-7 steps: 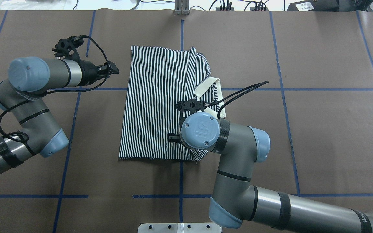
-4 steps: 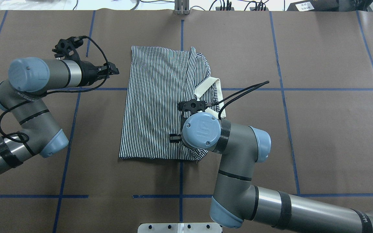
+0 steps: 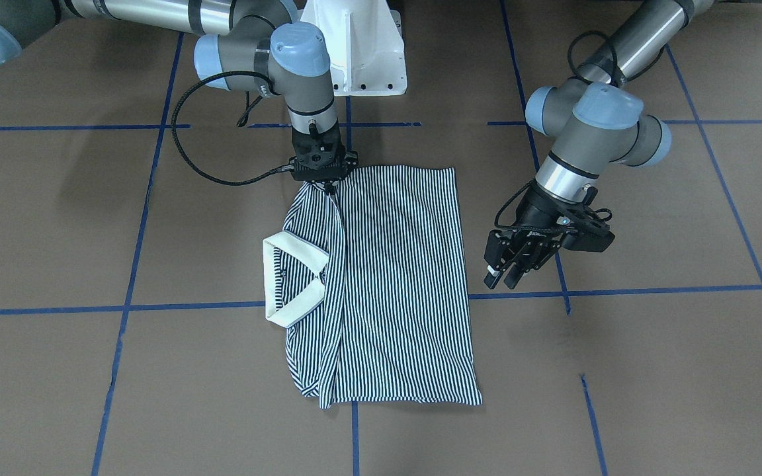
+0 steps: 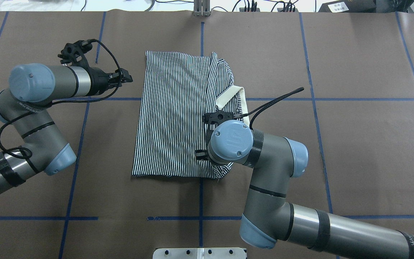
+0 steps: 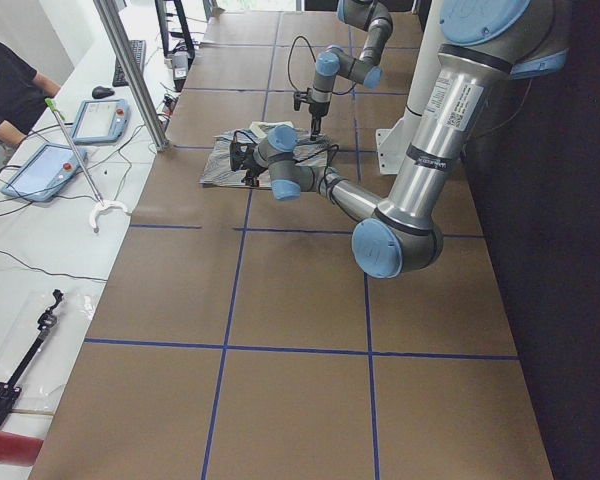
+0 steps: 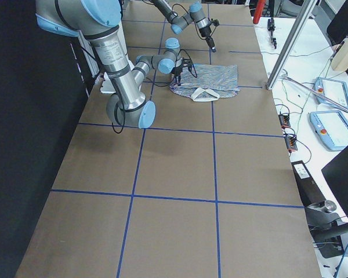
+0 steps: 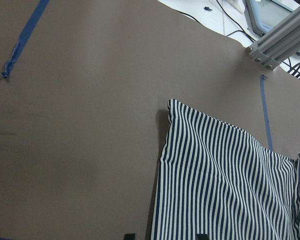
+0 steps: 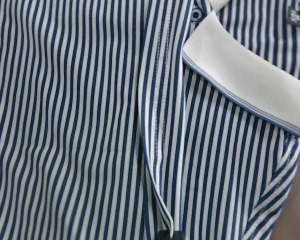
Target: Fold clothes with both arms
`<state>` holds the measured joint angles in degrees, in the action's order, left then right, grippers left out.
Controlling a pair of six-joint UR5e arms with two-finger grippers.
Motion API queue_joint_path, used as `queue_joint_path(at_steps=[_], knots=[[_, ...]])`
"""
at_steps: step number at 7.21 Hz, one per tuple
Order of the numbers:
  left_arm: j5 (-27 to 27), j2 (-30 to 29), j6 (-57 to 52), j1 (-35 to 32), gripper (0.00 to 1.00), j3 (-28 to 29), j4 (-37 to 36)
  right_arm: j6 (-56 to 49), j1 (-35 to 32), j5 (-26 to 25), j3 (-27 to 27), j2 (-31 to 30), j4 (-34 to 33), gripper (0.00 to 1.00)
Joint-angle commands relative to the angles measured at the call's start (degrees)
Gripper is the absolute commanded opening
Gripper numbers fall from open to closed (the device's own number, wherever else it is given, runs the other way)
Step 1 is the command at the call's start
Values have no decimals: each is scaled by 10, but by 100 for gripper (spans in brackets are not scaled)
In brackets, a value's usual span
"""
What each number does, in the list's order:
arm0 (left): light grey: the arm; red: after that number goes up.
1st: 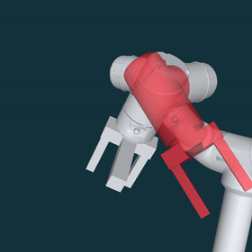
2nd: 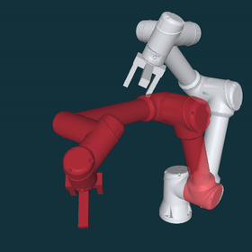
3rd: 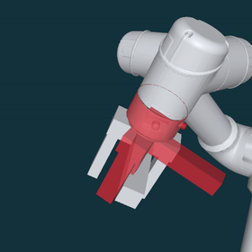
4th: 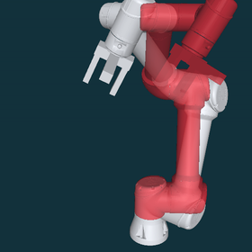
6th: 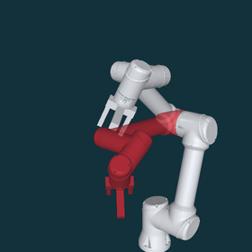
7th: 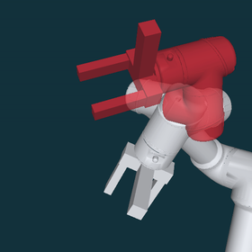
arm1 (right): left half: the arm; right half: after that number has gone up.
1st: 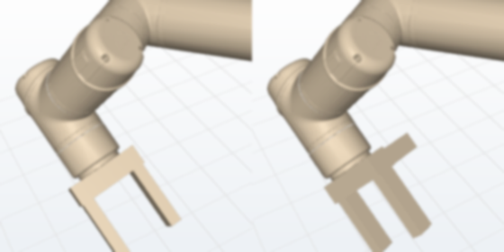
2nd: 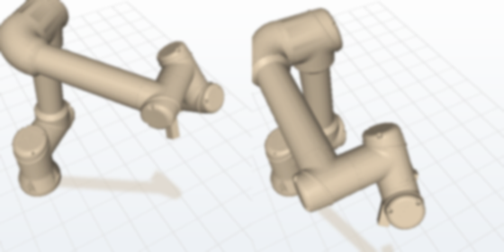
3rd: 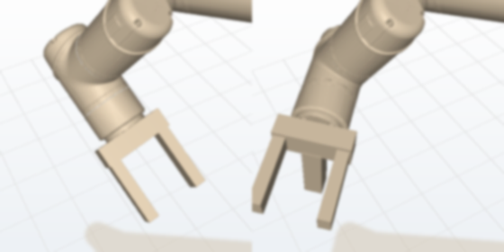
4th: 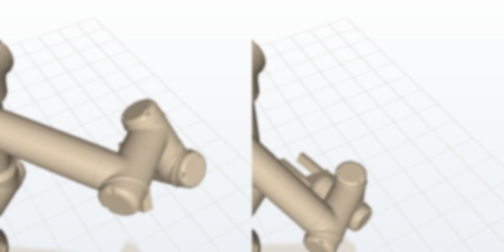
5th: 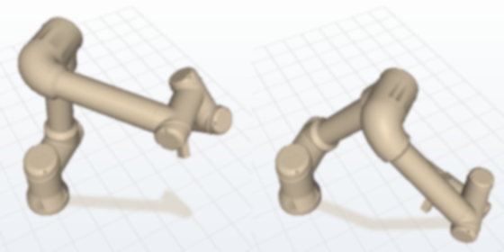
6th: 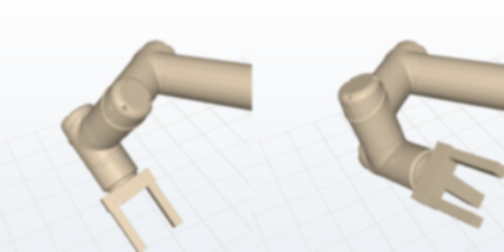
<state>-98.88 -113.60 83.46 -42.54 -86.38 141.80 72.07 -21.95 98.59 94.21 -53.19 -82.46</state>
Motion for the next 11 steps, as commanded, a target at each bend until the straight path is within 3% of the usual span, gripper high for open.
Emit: queue_joint_path(at_steps=[1, 3, 4, 8, 10, 11], knots=[[0, 0, 7, 0, 51, -6, 0, -19, -11, 16, 40, -42, -1, 0], [1, 0, 14, 0, 51, -11, -2, -11, -9, 11, 42, -48, -1, 0], [1, 0, 15, 0, 51, -12, -2, -7, -6, 5, 42, -48, -2, 99], [0, 0, 15, 1, 51, -8, -2, -16, -19, 2, 44, -37, -3, 100], [1, 0, 15, 4, 51, -8, -2, -18, 1, -23, 36, -18, -6, 100], [1, 0, 15, 4, 51, -7, -2, -15, 8, -30, 23, -3, -7, 77]])
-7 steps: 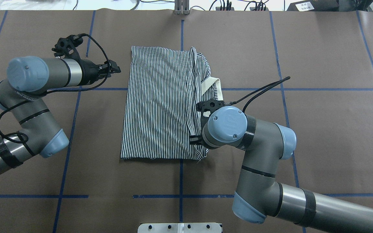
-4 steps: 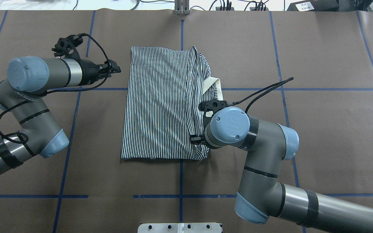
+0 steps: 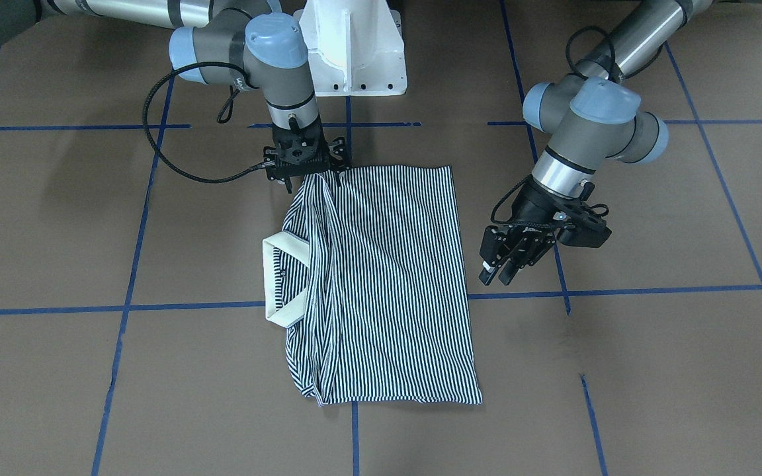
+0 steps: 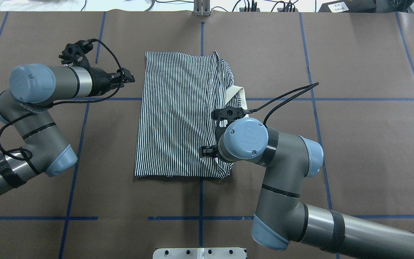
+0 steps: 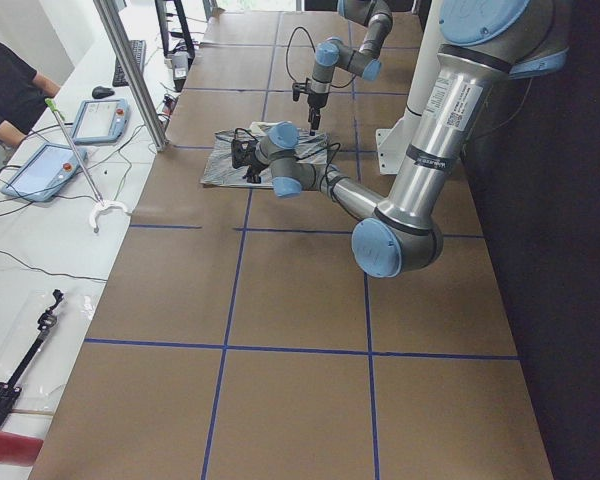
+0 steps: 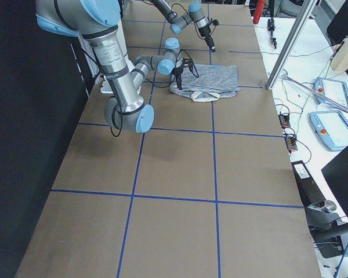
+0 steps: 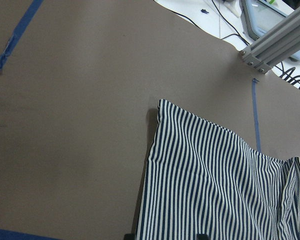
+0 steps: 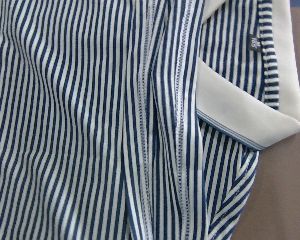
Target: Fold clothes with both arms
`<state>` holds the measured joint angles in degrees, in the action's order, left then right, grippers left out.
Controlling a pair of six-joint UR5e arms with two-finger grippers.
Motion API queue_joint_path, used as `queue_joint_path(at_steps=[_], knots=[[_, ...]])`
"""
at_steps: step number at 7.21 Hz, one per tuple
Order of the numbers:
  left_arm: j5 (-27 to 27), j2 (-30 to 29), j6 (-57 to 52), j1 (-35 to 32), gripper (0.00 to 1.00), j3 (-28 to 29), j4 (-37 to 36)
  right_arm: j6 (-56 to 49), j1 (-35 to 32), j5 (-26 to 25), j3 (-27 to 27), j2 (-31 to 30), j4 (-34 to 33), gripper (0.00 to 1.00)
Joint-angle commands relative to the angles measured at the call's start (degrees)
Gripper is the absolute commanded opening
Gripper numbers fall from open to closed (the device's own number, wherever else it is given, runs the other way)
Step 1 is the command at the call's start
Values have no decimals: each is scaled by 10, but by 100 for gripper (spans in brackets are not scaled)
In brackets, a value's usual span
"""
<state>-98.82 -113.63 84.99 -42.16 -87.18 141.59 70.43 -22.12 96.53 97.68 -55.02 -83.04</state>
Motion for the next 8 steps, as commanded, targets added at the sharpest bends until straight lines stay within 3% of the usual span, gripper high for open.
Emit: queue_joint_path(at_steps=[1, 3, 4, 7, 8], knots=[[-1, 1, 0, 1, 51, 0, 0, 1, 18, -18, -23, 19, 2, 64], [0, 0, 0, 1, 51, -2, 0, 1, 22, -17, -24, 12, 3, 32], [0, 1, 0, 1, 51, -1, 0, -4, 19, -14, -22, 11, 4, 0], [0, 1, 0, 1, 51, -1, 0, -40, -5, 7, -11, 3, 5, 0], [0, 1, 0, 1, 51, -1, 0, -41, -5, 9, 16, -30, 5, 0]])
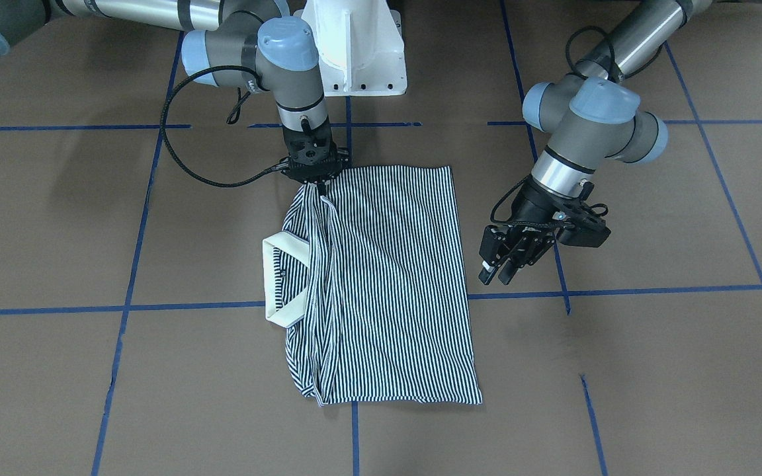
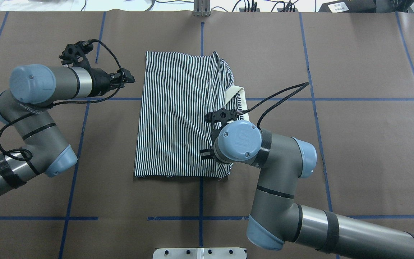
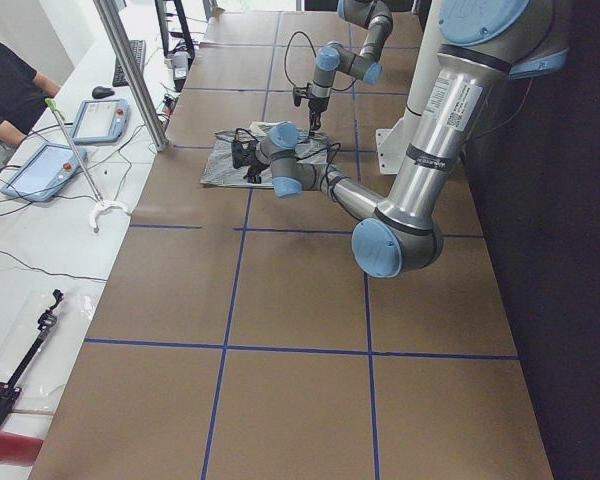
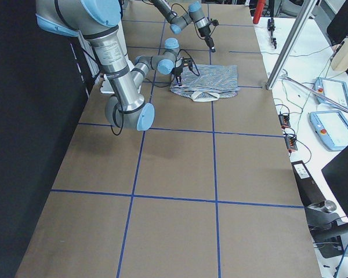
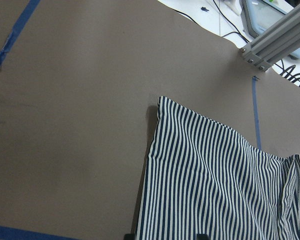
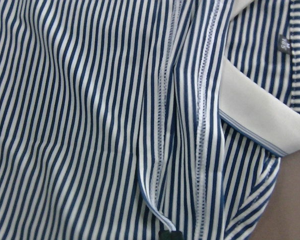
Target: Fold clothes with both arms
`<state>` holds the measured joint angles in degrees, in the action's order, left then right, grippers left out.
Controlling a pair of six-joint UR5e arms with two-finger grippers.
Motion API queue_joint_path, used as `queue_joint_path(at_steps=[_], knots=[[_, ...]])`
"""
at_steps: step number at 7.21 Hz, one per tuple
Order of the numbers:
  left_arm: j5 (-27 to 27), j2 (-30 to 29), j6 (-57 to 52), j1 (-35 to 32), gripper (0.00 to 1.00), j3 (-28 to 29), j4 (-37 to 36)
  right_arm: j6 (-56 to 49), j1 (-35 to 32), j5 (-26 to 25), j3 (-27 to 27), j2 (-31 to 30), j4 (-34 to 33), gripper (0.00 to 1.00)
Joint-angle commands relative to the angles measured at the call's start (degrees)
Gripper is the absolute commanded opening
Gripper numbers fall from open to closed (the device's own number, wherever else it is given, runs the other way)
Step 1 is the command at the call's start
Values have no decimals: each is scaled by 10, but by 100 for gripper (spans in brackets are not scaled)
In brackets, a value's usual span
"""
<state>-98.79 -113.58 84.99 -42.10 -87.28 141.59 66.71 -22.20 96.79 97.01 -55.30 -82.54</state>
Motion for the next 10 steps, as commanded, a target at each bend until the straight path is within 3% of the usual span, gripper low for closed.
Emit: queue_joint_path(at_steps=[1, 5, 8, 10], knots=[[0, 0, 0, 0, 51, 0, 0, 3, 0, 2, 34, -45, 0, 0], [1, -1, 0, 0, 51, -1, -1, 25, 10, -6, 28, -45, 0, 15], [0, -1, 0, -1, 51, -3, -1, 25, 8, -7, 29, -46, 0, 39], [0, -1, 0, 0, 51, -7, -3, 44, 8, -11, 32, -46, 0, 45]])
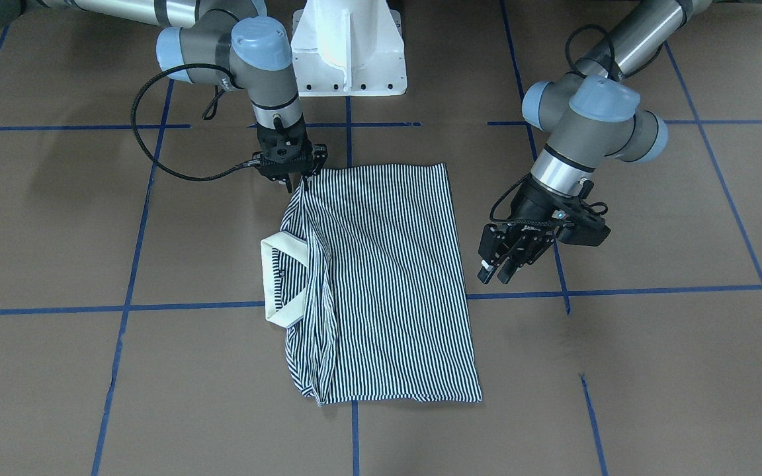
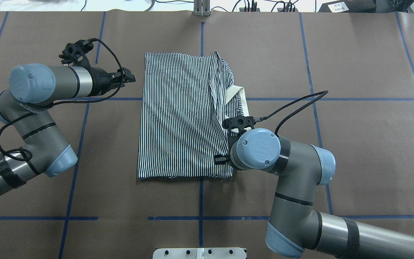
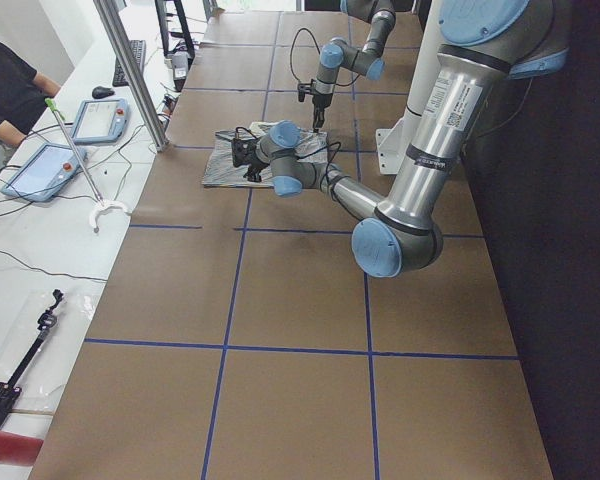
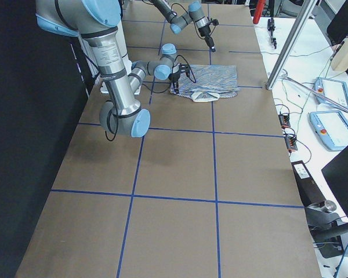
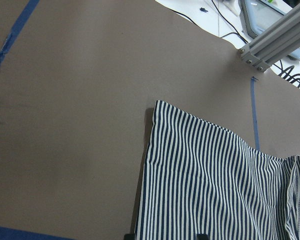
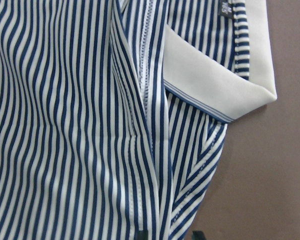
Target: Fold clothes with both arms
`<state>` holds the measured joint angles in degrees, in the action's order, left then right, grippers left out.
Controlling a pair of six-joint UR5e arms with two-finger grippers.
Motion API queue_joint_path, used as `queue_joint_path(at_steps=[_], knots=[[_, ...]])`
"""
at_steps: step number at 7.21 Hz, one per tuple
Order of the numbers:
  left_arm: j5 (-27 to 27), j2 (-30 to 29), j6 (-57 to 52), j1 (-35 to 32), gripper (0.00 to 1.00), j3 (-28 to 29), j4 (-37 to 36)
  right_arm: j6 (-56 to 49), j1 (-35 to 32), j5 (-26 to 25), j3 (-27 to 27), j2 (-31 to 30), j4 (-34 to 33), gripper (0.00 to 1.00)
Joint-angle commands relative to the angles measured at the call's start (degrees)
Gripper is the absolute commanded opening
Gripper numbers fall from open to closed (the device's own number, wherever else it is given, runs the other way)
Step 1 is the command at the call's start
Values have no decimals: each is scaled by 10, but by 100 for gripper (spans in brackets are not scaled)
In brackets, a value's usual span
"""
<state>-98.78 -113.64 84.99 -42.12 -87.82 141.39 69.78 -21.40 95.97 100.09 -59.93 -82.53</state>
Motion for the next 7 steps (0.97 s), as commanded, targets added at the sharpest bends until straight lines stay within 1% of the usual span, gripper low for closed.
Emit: queue_joint_path(at_steps=[1, 3, 4, 6, 7], knots=[[0, 0, 0, 0, 51, -2, -1, 94, 4, -9, -2, 6, 0, 50], [0, 1, 0, 0, 51, -1, -1, 240, 7, -9, 5, 8, 1, 58], [0, 1, 0, 0, 51, -1, -1, 273, 7, -8, 9, 8, 1, 61], [0, 1, 0, 0, 51, -1, -1, 321, 10, -8, 3, 9, 2, 62], [0, 1, 0, 0, 51, -1, -1, 334, 10, -9, 2, 14, 1, 65]])
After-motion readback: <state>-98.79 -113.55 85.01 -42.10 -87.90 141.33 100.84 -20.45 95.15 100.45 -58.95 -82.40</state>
